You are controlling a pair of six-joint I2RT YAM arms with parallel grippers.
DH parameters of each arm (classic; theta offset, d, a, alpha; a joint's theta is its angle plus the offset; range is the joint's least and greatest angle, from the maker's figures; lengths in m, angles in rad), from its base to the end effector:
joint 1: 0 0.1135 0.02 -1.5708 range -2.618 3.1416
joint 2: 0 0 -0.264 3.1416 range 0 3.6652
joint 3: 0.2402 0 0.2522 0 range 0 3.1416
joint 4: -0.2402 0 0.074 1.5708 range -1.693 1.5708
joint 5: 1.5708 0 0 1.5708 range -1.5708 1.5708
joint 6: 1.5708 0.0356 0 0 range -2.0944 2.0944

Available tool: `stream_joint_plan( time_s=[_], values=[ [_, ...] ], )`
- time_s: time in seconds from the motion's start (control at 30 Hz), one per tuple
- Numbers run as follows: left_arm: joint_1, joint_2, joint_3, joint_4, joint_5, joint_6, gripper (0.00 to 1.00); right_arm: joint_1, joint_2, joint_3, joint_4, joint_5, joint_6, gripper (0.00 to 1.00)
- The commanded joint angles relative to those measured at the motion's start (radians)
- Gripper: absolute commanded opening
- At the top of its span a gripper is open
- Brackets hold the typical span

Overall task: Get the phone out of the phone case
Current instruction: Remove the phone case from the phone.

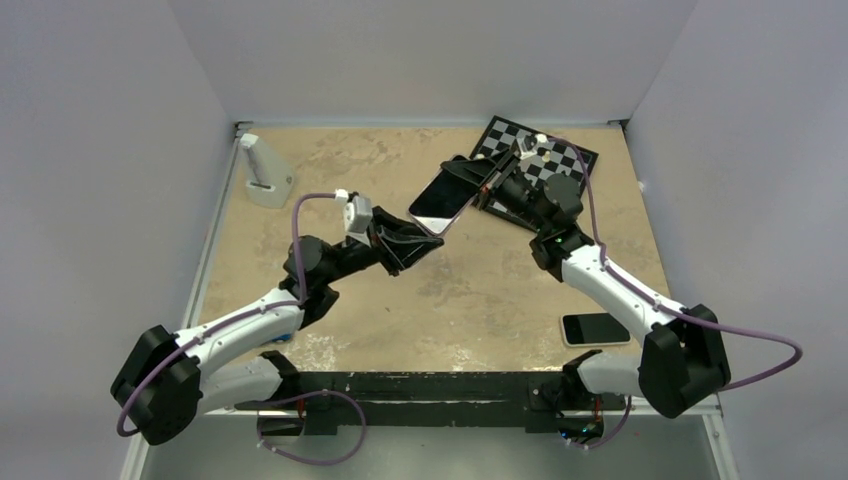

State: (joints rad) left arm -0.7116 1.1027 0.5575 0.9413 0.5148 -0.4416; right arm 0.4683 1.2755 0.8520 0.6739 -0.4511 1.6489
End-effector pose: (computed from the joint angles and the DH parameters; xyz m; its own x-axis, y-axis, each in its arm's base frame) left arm 0.1690 -0.1689 0.3139 -0.1258 -0.3827 -0.9153 0.9498 0.2201 -0.2225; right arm 0.2552 0.1465 0.3464 -0.7980 0.6018 -0.0321 -0.1593 -0.1593 0.9743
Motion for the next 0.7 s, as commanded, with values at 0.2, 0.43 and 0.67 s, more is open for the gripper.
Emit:
stream_joint_plan(
  time_s=[0.2, 0.43, 0.67],
  values=[
    [0.161, 0.041, -0.049, -0.036, -0.225, -0.43, 0.03, 0.025, -0.057, 0.016, 0.133, -0.064, 0.067, 0.0],
    [0.183, -0.019, 0.015, -0.28, -0.213, -0.61, 0.4, 0.028, -0.047, -0.02, 0.26, -0.1, 0.055, 0.0],
    [0.184, -0.136, 0.048, -0.493, -0.33, -0.626, 0.5, 0.028, 0.001, -0.002, 0.389, -0.15, 0.037, 0.0]
  ],
)
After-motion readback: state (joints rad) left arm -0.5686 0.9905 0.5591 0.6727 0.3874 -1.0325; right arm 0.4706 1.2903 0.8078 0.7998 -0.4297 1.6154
